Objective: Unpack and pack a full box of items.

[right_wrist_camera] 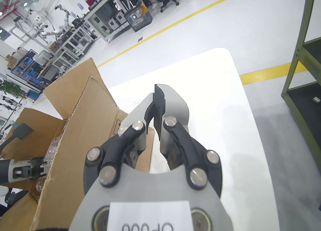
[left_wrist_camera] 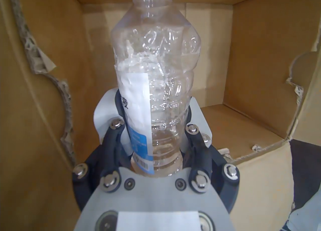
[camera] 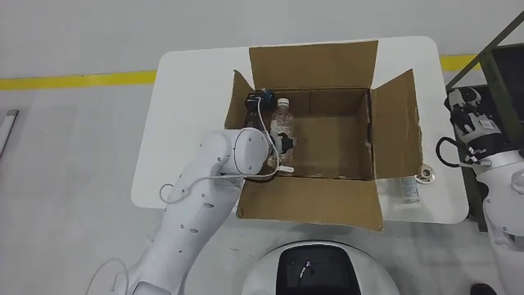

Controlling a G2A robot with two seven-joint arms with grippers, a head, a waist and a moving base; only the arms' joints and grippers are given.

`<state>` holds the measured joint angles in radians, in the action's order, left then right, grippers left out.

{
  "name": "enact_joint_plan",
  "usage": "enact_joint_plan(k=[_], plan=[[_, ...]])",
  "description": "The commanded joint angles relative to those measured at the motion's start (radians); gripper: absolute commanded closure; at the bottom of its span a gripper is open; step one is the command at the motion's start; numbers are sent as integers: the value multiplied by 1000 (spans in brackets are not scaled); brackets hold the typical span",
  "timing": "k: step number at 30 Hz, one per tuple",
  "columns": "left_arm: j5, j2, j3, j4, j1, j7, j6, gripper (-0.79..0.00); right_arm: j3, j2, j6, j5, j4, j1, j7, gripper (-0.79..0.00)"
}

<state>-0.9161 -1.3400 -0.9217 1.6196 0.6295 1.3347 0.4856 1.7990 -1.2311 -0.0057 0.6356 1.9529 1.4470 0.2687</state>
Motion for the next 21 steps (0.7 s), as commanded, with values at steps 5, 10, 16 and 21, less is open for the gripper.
enact_joint_plan(k=[5,10,16,21], plan=[[-31,-8,14,-62,-11,8,-8,0,-1,1,0,-2,-3,-2,-1,0],[-48,-29,52,-120,-46,16,-16,0,-7,2,0,-2,-4,-6,-2,0],[-38,-58,85,-186,-88,18,-18,0,-6,3,2,-6,-5,-4,-5,0],[-39,-75,98,-234,-101,26,-26,0,-2,4,2,-6,-6,1,-6,0]])
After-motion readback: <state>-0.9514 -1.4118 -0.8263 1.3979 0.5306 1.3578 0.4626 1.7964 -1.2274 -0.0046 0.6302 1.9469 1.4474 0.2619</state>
